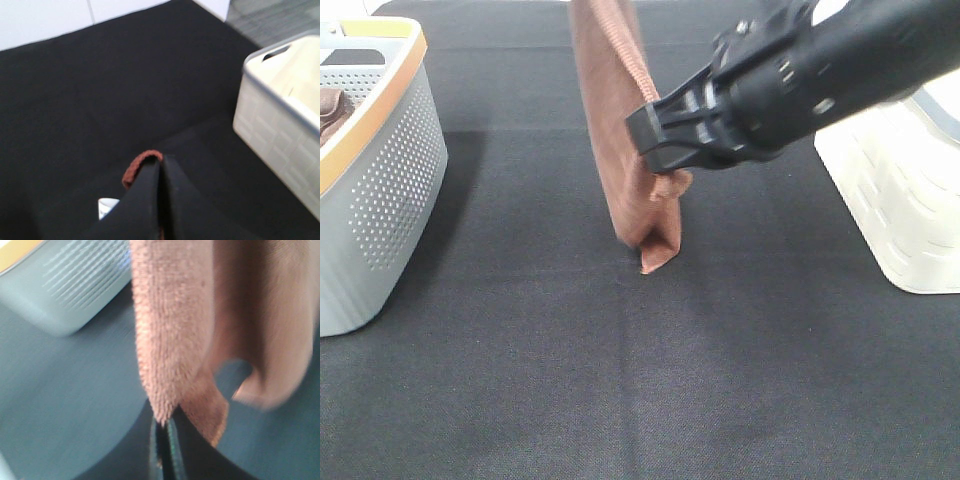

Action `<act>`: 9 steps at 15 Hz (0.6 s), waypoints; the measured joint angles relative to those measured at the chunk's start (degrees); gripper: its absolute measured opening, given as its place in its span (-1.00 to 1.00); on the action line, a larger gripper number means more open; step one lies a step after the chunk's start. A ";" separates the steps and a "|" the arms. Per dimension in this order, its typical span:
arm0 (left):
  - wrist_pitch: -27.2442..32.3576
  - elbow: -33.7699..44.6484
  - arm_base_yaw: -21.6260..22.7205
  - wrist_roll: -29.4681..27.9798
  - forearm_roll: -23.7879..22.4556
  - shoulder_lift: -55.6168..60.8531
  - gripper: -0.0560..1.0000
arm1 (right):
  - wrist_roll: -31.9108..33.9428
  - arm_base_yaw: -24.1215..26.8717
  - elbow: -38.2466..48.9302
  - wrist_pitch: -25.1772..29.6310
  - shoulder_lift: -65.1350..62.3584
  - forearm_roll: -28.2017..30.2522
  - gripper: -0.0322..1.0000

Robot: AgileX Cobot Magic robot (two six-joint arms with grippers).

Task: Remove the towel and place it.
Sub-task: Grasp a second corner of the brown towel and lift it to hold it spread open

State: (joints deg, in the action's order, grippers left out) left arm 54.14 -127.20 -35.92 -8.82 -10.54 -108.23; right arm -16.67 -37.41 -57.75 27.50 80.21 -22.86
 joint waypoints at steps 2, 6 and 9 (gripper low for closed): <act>7.16 0.00 0.00 -0.23 -0.52 0.00 -0.89 | 7.05 0.00 -5.61 9.80 -0.57 8.37 -0.94; 15.41 0.00 0.23 -0.23 -1.89 0.00 -0.89 | 23.38 0.00 -14.50 20.45 -0.63 31.63 -0.94; 15.07 0.00 0.23 -0.40 -7.05 -0.40 -0.89 | 31.91 0.00 -19.25 21.26 0.00 50.71 -0.94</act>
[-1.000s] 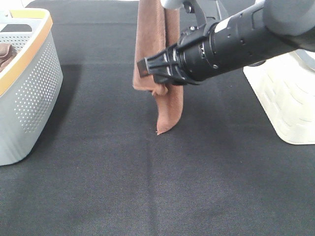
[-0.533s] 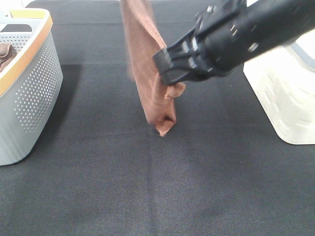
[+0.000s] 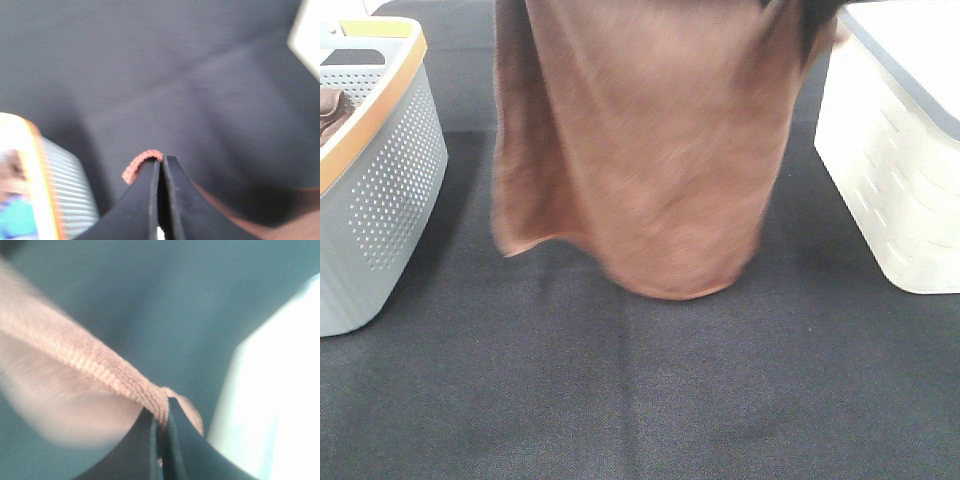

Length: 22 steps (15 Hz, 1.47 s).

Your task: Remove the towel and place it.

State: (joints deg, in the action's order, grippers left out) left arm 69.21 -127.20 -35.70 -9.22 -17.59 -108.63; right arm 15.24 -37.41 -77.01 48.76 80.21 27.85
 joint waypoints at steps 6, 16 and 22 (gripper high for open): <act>-16.90 0.00 4.47 -5.61 -5.79 -4.98 -0.89 | 12.38 2.98 -4.30 -14.21 7.28 21.08 -0.94; -48.07 0.00 13.75 -10.26 -5.84 -21.20 -0.89 | 32.03 23.26 -9.40 -58.61 31.57 29.62 -0.94; -24.24 0.00 11.06 -7.05 0.92 -24.75 -0.89 | 37.76 23.03 -5.27 -53.80 34.61 29.39 -0.94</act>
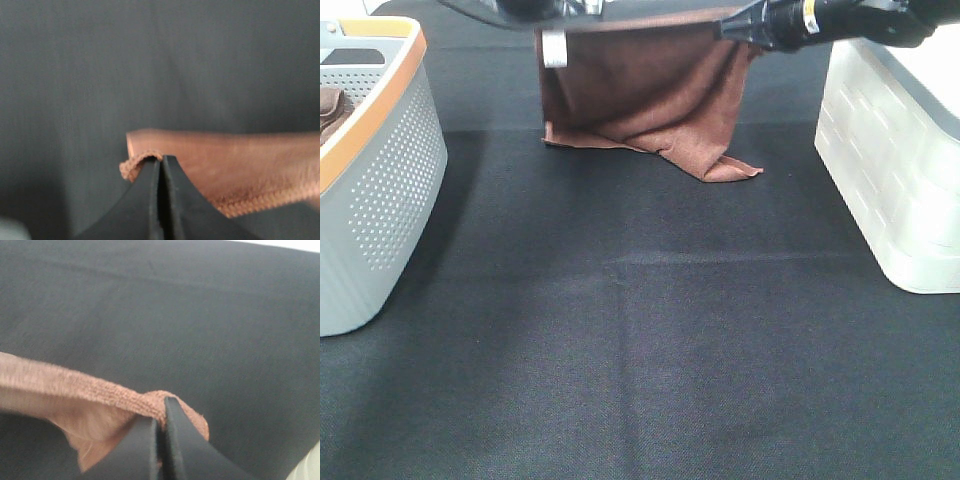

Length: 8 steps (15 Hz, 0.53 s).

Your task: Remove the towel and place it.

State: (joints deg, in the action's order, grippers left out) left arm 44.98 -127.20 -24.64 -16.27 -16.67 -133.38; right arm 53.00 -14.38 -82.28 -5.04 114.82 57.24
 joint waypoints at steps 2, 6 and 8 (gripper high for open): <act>4.64 0.00 -0.46 1.20 1.38 0.00 -0.89 | 0.34 -0.40 1.43 -0.06 -0.92 0.00 -0.94; 13.98 -0.17 -0.63 3.32 6.13 0.00 -0.89 | 1.89 -0.52 8.08 -1.95 -4.13 0.06 -0.94; 14.55 -0.17 -0.69 3.72 7.39 0.00 -0.89 | 3.32 -0.80 8.59 0.40 -5.16 -0.23 -0.94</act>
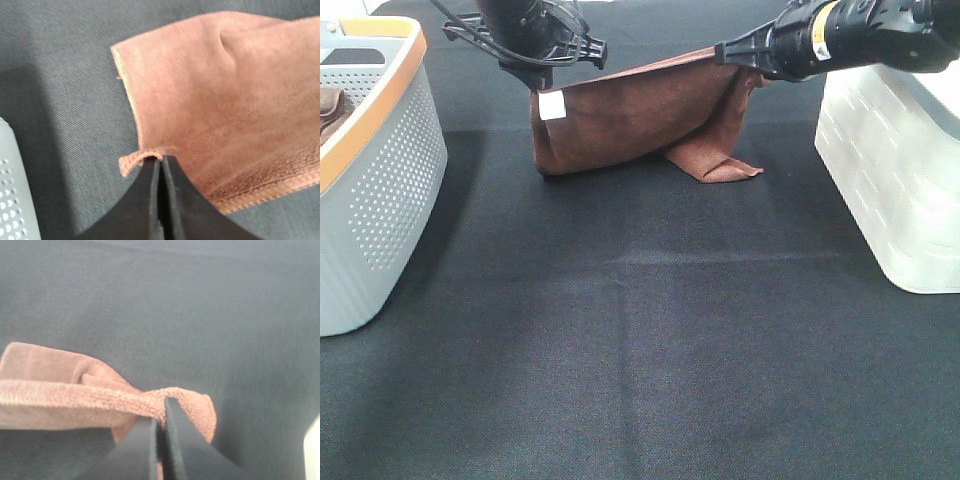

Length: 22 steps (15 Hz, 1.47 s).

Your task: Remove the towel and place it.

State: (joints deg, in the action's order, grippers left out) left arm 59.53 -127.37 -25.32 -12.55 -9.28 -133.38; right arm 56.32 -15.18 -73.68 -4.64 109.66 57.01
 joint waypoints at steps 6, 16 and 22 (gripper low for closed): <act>-0.40 -0.29 -0.86 0.17 4.53 0.74 -0.89 | -22.40 -1.03 0.17 14.44 -5.16 -13.98 -0.94; 7.73 -0.29 0.34 0.52 -0.52 2.35 -0.89 | -73.85 -2.01 0.17 26.59 -7.33 -66.69 -0.94; 9.51 5.61 -1.26 3.78 4.53 4.07 -0.89 | -74.66 -1.83 0.17 46.58 -7.33 -67.09 -0.94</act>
State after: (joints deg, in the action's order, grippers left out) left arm 69.04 -121.75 -26.59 -8.77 -4.76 -129.32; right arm -18.33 -17.02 -73.51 41.94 102.33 -10.08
